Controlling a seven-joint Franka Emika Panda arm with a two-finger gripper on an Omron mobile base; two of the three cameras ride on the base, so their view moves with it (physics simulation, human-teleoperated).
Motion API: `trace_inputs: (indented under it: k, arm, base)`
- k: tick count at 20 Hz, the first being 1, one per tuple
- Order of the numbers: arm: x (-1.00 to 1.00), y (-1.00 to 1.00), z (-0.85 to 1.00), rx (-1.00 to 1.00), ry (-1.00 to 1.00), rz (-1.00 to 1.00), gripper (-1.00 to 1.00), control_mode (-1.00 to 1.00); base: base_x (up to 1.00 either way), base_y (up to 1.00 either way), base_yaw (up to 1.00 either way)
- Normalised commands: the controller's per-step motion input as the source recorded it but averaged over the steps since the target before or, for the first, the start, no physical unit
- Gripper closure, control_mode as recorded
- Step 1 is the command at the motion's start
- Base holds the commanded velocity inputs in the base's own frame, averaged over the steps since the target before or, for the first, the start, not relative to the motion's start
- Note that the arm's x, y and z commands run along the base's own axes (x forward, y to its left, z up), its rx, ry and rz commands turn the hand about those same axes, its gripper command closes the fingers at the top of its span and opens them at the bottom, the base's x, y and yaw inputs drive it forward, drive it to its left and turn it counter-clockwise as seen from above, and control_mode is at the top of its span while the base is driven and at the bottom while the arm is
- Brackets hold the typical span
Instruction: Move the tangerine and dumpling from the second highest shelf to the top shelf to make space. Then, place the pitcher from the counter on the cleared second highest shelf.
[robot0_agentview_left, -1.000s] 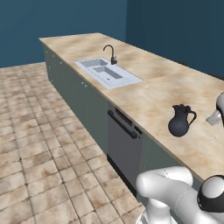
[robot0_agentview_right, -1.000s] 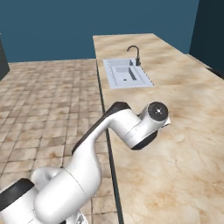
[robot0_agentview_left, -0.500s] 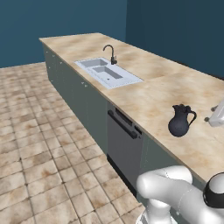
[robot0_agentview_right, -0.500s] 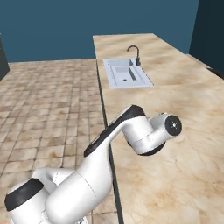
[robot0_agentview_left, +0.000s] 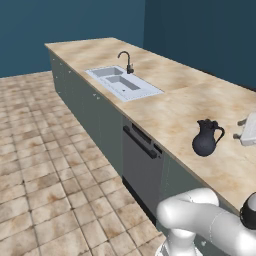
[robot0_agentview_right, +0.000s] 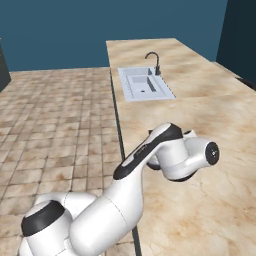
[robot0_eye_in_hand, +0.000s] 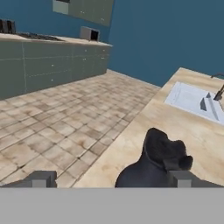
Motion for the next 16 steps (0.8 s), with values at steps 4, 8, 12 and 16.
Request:
trace_inputs:
  k: [4, 8, 12, 16]
  arm:
    - [0.17, 0.03, 0.00, 0.08, 0.00, 0.00, -1.00, -1.00]
    - [0.14, 0.11, -0.05, 0.09, 0.00, 0.00, -1.00, -1.00]
    - [0.14, 0.19, -0.16, 0.07, 0.00, 0.00, -1.00, -1.00]
    - [0.18, 0.15, -0.14, 0.05, 0.00, 0.00, -1.00, -1.00]
  base:
    - [0.00, 0.00, 0.00]
    - [0.00, 0.00, 0.00]
    - [0.00, 0.00, 0.00]
    - [0.00, 0.00, 0.00]
